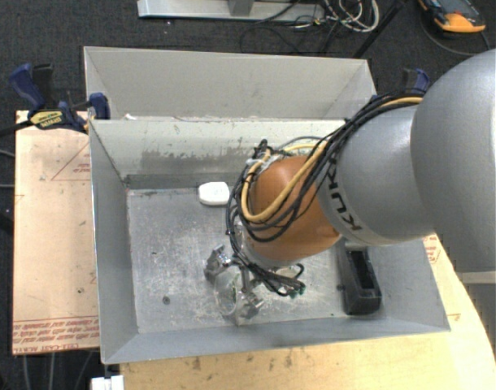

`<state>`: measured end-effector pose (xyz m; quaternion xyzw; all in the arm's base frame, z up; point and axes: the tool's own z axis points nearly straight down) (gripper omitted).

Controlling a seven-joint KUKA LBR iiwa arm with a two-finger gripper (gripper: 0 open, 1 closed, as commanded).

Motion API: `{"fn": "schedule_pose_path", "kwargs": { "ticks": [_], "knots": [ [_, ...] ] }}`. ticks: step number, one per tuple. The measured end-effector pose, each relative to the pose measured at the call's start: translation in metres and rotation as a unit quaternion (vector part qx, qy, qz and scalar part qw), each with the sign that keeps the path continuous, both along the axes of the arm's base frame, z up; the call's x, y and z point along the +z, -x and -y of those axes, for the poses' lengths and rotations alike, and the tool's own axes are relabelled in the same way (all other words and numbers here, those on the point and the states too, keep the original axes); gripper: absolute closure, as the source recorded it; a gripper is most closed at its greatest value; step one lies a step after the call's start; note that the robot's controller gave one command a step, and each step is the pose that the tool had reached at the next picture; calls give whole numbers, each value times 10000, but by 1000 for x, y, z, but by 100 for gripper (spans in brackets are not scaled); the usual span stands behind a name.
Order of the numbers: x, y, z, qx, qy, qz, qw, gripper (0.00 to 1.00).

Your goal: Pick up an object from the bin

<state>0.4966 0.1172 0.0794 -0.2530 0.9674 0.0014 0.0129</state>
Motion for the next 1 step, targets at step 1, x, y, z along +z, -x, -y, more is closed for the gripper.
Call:
{"fn": "schedule_pose_path", "kwargs": {
  "ticks": [1],
  "knots": [
    [4,1,0,-1,17,-50,10000,100]
  ]
}}
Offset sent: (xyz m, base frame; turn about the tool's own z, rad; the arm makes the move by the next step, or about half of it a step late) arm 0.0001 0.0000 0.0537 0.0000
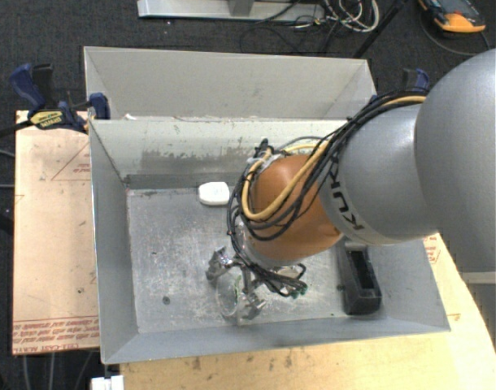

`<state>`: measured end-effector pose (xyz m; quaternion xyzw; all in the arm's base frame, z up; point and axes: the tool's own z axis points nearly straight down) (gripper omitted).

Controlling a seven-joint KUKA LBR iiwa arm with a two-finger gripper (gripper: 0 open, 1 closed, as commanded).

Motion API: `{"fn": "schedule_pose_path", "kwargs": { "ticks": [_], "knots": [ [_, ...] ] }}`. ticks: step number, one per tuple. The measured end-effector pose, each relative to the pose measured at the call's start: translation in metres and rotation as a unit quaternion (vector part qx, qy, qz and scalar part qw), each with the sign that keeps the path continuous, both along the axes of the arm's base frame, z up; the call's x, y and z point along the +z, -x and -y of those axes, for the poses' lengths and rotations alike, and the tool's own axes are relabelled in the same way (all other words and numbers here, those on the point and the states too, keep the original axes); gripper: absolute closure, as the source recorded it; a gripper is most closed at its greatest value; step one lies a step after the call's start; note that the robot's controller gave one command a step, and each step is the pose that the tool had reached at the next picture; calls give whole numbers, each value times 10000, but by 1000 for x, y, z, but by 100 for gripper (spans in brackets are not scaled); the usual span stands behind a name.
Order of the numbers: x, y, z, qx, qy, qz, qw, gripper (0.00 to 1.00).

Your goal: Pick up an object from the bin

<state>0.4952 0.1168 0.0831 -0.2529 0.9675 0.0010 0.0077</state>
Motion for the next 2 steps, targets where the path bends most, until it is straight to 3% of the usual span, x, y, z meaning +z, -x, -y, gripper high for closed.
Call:
{"fn": "schedule_pose_path", "kwargs": {
  "ticks": [1,2],
  "knots": [
    [13,2,0,-2,19,-66,10000,100],
    [26,2,0,-3,19,-63,10000,100]
  ]
}}
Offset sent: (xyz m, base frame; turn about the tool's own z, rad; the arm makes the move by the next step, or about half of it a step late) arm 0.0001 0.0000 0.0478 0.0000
